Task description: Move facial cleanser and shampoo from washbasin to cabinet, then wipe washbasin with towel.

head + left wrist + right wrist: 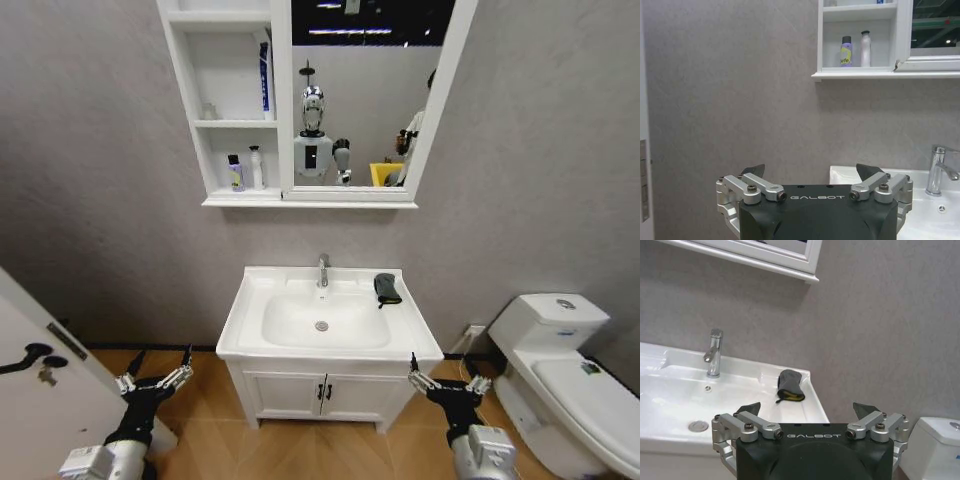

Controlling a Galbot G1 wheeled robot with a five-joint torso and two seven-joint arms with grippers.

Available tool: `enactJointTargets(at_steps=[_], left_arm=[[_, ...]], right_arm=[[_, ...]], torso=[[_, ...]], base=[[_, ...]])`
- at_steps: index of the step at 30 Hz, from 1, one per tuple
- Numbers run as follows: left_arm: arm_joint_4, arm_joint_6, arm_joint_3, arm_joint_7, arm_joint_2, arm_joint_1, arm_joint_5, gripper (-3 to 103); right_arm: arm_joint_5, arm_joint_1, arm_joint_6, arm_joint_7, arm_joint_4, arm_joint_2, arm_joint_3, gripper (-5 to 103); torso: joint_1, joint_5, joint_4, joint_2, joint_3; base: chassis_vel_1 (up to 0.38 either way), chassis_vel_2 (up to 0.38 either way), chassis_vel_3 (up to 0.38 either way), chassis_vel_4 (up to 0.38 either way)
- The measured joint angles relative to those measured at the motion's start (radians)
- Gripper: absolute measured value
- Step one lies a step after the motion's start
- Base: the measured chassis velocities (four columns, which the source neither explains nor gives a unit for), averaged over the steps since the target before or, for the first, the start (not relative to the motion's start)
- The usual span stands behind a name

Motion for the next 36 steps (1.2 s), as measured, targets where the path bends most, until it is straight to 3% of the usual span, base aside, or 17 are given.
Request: enactJointTargets(at_steps=[16,18,21,24,26,29,36], left_arm=[[0.0,0.0,0.0,0.0,0.0,0.0,0.0,100],[0.0,0.0,0.0,0.0,0.0,0.0,0.0,100],[0.0,0.0,0.0,0.0,0.0,0.0,0.0,100],[0.0,0.0,0.0,0.0,0.0,0.0,0.0,100],[0.0,0.0,0.0,0.0,0.0,0.0,0.0,100],[0.0,0.0,0.0,0.0,0.0,0.0,0.0,100],[0.0,0.0,0.0,0.0,0.0,0.0,0.0,100]], right_arm=[[-0.003,-0.007,0.009,-0.035,-0.041,-0.003,-0.006,100],[-0.003,-0.02,0.031,-0.036,-0.047,-0.004,0.001,100],[-0.008,-0.022,0.095,-0.04,-0.076,-0.003,0.003,100],[-0.027,-0.017,0.143,-0.043,-0.103,0.0,0.011,100],[-0.032,-0.016,0.182,-0.045,-0.118,0.001,0.015,100],[-0.022,-0.016,0.209,-0.045,-0.124,0.004,0.016,100],[-0.019,-0.022,0.209,-0.038,-0.126,0.003,0.028,100]], torso=[[0.0,0.0,-0.0001,0.0,0.0],[0.0,0.0013,0.0002,0.0,0.0],[0.0,-0.001,-0.0001,0.0,0.0],[0.0,0.0019,0.0002,0.0,0.0],[-0.001,-0.0012,0.0004,0.001,0.0],[-0.001,0.0007,-0.0001,0.001,0.0],[0.001,0.0006,0.0001,-0.001,0.0]], base=[[0.361,-0.364,-0.353,0.357],[0.357,-0.348,-0.352,0.339],[0.345,-0.358,-0.342,0.355],[0.355,-0.305,-0.353,0.347],[0.237,-0.22,-0.255,0.295],[0.172,-0.134,-0.197,0.18],[0.006,-0.001,-0.012,0.002]])
